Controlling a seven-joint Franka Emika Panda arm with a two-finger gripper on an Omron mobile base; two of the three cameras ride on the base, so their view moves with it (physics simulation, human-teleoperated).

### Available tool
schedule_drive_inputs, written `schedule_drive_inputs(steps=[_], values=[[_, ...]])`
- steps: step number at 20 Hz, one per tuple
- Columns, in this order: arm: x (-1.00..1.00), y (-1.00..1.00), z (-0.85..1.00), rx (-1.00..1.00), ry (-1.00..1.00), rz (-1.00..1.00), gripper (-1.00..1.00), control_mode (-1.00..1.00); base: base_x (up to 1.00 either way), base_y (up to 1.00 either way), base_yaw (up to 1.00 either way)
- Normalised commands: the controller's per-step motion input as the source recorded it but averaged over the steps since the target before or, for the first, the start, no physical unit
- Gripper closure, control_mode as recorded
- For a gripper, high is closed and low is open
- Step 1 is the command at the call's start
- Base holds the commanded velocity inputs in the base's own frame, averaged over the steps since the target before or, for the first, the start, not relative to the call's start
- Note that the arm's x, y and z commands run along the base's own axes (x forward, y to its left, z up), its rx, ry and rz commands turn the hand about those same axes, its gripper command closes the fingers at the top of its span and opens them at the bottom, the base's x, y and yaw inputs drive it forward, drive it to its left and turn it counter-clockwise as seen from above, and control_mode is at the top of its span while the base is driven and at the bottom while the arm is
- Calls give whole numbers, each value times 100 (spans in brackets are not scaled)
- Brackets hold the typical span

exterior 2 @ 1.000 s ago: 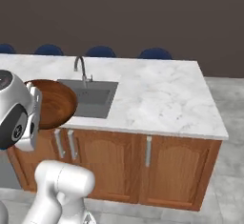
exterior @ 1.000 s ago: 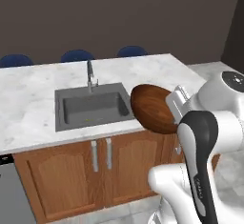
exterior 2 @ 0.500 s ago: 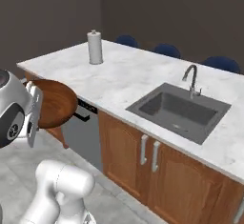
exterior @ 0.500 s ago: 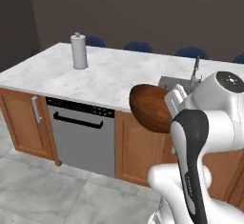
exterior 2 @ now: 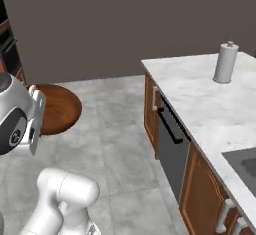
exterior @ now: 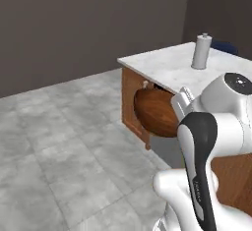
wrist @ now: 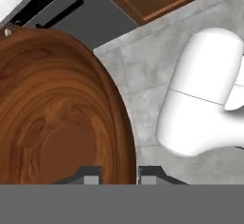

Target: Clear the mugs and bowl far away from the sink.

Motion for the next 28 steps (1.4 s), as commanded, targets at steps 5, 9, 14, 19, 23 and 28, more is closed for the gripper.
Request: schedule_drive_inputs(steps=[5, 9, 14, 19, 23, 28], values=[[0, 0, 0, 0, 0, 0, 100, 100, 0, 0, 100], [0, 0, 0, 0, 0, 0, 100, 100, 0, -36, 79], [0, 0, 0, 0, 0, 0, 100, 100, 3, -80, 56], [0, 0, 0, 0, 0, 0, 100, 100, 20, -100, 34], [0, 0, 0, 0, 0, 0, 100, 100, 42, -79, 43], [0, 0, 0, 0, 0, 0, 100, 100, 56, -14, 64]])
